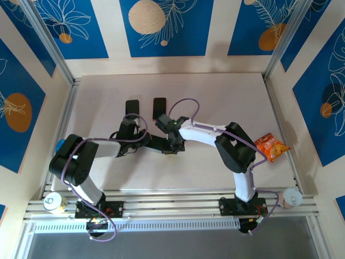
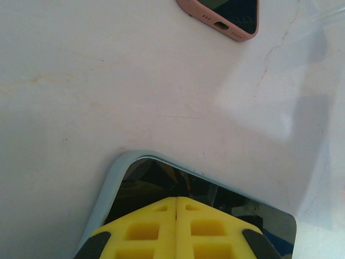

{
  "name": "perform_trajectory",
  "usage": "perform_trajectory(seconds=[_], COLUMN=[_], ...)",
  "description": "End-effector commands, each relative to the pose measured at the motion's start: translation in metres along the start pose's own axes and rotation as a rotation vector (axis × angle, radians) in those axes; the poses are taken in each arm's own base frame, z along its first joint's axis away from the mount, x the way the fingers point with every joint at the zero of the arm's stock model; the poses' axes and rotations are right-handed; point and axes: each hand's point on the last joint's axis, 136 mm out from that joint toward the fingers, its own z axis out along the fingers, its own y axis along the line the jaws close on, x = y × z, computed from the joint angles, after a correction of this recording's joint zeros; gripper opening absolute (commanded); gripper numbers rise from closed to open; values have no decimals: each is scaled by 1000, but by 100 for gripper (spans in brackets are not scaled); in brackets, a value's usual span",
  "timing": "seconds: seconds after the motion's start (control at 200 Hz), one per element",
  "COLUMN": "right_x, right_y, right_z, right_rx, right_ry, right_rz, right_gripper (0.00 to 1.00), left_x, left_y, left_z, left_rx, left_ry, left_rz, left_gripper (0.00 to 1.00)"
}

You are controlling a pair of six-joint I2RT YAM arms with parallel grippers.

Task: Put the phone into the phone case

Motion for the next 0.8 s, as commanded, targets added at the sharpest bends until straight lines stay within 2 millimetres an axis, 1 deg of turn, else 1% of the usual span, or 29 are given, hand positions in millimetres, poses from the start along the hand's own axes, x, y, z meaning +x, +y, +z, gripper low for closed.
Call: perform_trajectory(seconds=[0.0,0.29,0.545,0.795], right_x=[60,73,79,83], right_y=[-38,-49,-51,-49], right_z=[94,107,115,121], right_rx=[120,136,141,135], right_ry=[221,264,294,323], right_rz=[-1,12,12,11], right_gripper=[0,0,0,0], left_x=[56,53,56,58], left_y=[50,53,56,60], left_z=[4,0,-1,-1], left_rx=[-149,-166,-172,-177], left_ry=[167,161,164,167], left_rz=[-83,-72,-78,-83], left_gripper=[0,0,0,0])
